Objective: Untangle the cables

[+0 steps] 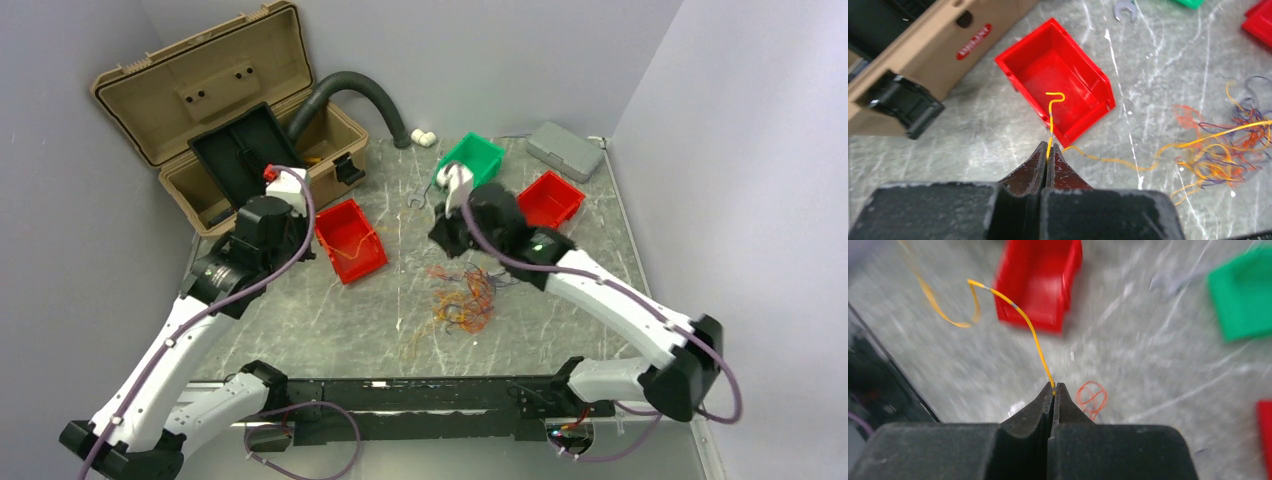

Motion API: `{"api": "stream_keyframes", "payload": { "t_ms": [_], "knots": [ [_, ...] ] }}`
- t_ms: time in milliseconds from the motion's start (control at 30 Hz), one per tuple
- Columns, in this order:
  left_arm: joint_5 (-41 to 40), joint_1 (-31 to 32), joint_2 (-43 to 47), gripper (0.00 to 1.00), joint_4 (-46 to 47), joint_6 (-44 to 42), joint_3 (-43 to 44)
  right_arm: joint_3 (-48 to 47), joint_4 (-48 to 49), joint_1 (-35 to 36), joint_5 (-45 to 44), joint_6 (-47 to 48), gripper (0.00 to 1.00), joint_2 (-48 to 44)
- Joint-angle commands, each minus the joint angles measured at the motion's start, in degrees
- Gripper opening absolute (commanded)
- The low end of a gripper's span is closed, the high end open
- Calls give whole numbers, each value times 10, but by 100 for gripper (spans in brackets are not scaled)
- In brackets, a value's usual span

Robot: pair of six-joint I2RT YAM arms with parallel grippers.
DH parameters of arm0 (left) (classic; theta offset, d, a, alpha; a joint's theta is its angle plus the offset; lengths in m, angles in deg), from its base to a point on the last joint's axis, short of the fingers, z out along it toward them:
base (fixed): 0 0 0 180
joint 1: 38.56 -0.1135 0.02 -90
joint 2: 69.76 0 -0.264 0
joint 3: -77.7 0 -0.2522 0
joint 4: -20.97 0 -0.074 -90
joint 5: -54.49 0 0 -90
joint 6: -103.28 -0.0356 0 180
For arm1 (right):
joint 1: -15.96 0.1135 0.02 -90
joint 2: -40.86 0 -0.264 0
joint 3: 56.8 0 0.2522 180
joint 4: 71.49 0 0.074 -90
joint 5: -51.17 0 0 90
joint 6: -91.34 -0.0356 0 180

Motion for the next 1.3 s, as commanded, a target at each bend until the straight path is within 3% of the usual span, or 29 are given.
{"api": "stream_keyframes", "payload": {
  "t_ms": [0,200,467,600,767,867,1067,1267],
  "knots": [
    [96,-2,-5,0,59,20,-17,-165,-84,1,-41,-5,0,-73],
    [183,-2,-39,0,93,29,-26,-250,-129,0,-106,-18,0,-99],
    [269,-2,-43,0,159,39,-55,-172,-88,-1,-81,-48,0,-86],
    [287,-2,-46,0,172,41,-53,-193,-110,-1,-66,-67,0,-60],
    [328,-2,-66,2,196,45,-60,-153,-42,-1,-62,-78,0,-89],
    [376,-2,-71,21,235,49,-73,-197,-110,-2,-76,-78,0,-42],
    [438,-2,-79,70,318,61,-95,-168,-68,-4,-60,-101,0,-43],
    [499,2,-97,83,410,80,-105,-178,-75,-8,-48,-122,0,2]
  ]
}}
